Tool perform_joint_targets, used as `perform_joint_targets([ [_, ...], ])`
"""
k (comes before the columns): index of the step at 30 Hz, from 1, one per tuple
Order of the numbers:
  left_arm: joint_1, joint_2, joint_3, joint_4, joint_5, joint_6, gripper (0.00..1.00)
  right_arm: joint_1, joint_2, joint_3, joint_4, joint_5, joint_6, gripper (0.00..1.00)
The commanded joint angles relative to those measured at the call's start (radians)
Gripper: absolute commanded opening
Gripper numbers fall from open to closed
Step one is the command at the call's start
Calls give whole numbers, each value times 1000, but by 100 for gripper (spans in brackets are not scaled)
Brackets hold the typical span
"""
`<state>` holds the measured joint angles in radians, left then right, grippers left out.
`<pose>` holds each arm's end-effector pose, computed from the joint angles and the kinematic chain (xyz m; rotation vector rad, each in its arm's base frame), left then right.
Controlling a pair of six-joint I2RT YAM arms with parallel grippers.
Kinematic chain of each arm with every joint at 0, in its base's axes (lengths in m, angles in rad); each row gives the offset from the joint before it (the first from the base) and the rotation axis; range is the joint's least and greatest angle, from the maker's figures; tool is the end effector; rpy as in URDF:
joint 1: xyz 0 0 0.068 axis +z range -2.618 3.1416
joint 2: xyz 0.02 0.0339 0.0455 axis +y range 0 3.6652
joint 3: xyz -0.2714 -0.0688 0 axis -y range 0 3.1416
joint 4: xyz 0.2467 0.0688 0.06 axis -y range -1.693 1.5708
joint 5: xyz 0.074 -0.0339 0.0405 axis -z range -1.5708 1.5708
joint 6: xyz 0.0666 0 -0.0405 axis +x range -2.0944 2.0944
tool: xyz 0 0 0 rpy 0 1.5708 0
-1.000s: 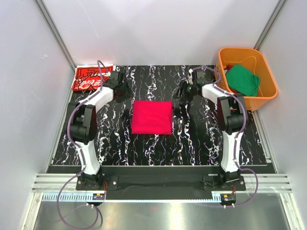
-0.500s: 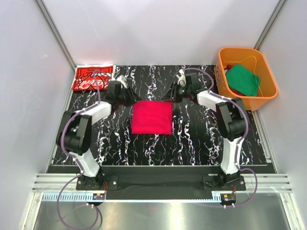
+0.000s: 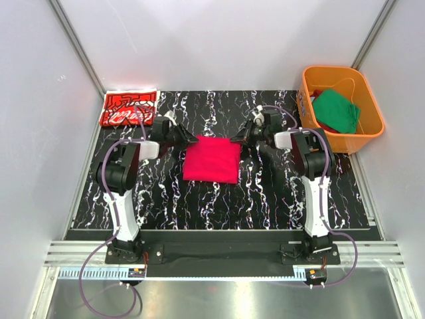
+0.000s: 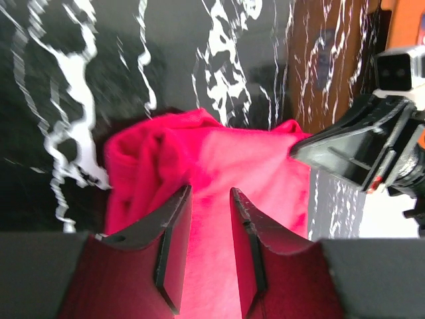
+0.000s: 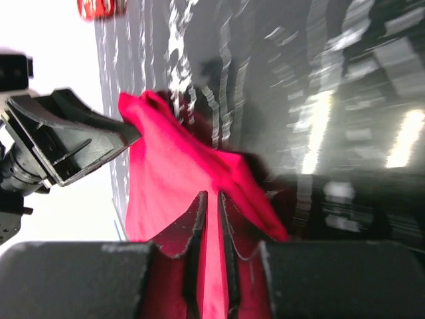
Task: Fold and stack the t-shirts
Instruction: Fold the tshirt
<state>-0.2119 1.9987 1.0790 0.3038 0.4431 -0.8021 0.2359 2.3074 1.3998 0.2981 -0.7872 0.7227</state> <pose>0.4235 -0.1203 0.1231 -0.4131 2.2818 -1.0322 0.4758 0.1629 0.0878 0.0698 2.3137 1.3776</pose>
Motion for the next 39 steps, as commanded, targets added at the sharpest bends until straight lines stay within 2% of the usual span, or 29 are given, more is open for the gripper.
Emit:
perform_joint_targets([
  [1, 11, 3, 38, -4, -21, 56, 35, -44, -35, 44, -42, 23, -61, 18],
  [2, 9, -20, 36, -11, -17, 57, 36, -40, -55, 66, -160, 48, -101, 20],
  [5, -10, -102, 22, -54, -24, 66, 38, -29, -143, 61, -293, 91, -196, 25],
  [8, -49, -210, -14, -95, -64, 78, 42, 0, -247, -22, -315, 92, -200, 29],
  [11, -98, -258, -19, -159, -109, 81, 42, 43, -302, -50, -358, 82, -219, 31],
  [17, -147, -204, -69, -146, -119, 11, 40, 60, -261, -88, -242, -47, -117, 31],
  [19, -150, -190, -94, -112, -141, -2, 40, 62, -217, -79, -223, -64, -106, 29],
  [23, -150, -158, -105, -143, -185, -2, 40, 60, -168, -81, -231, -78, -123, 27],
  [26, -150, -131, -120, -146, -182, -8, 40, 62, -174, -148, -203, -86, -117, 26],
  [31, -150, -104, -145, -103, -169, -22, 40, 33, -259, -338, -71, -103, -65, 26],
  [35, -152, -141, -160, -112, -167, -14, 40, -21, -339, -442, -80, -90, -91, 26],
  [39, -155, -214, -174, -150, -153, 10, 42, -14, -475, -498, -175, -27, -157, 26],
])
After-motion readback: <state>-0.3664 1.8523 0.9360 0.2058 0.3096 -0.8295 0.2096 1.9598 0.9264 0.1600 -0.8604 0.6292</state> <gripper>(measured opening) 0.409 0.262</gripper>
